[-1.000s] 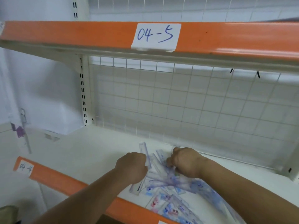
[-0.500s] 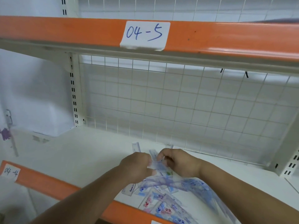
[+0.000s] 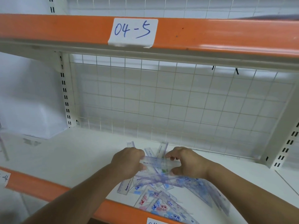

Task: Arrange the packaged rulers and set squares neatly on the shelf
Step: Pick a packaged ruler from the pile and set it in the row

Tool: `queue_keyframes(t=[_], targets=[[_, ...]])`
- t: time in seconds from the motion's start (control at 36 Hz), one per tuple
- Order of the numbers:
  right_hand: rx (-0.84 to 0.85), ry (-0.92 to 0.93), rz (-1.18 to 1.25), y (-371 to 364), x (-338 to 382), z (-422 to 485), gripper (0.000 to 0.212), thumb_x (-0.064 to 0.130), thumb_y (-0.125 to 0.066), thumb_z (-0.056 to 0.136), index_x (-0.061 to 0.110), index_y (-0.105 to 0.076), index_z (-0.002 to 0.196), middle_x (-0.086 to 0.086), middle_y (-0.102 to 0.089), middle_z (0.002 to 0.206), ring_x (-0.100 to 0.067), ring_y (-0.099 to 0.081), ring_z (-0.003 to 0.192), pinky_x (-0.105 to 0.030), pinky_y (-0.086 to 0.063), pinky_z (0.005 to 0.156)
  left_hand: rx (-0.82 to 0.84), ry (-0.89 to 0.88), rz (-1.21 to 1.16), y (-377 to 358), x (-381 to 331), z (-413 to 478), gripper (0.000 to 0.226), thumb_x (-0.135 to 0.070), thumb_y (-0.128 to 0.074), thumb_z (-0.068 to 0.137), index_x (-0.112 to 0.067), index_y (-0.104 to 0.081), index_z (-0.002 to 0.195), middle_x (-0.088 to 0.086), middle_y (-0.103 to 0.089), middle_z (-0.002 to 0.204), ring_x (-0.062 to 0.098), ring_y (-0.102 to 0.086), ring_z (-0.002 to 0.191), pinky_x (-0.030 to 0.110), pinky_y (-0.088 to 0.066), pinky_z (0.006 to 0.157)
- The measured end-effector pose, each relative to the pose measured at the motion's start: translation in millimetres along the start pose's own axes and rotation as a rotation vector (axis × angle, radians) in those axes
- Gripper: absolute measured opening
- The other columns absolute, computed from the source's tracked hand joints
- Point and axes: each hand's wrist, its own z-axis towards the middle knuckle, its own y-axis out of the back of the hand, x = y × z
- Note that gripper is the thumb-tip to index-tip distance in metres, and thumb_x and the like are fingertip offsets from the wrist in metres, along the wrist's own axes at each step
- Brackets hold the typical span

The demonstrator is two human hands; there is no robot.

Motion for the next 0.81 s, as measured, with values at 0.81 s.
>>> queue_keyframes(t=[0.81], targets=[[-0.161, -0.746, 1.284, -9, 48, 11, 0.021, 0.015, -0.066, 0.089, 0.0, -0.059, 0.076, -0.013, -0.056, 0.061, -0.017, -0.053, 0.04, -0.023, -0.046, 0.041, -0.045, -0.074, 0.268, -3, -52, -15, 0.036, -0.041, -0.057, 0.088, -0.013, -0.059, 0.111, 0.005, -0.064, 0.108, 0.023, -0.06, 0.1, 0.028, -0.037, 0.072]])
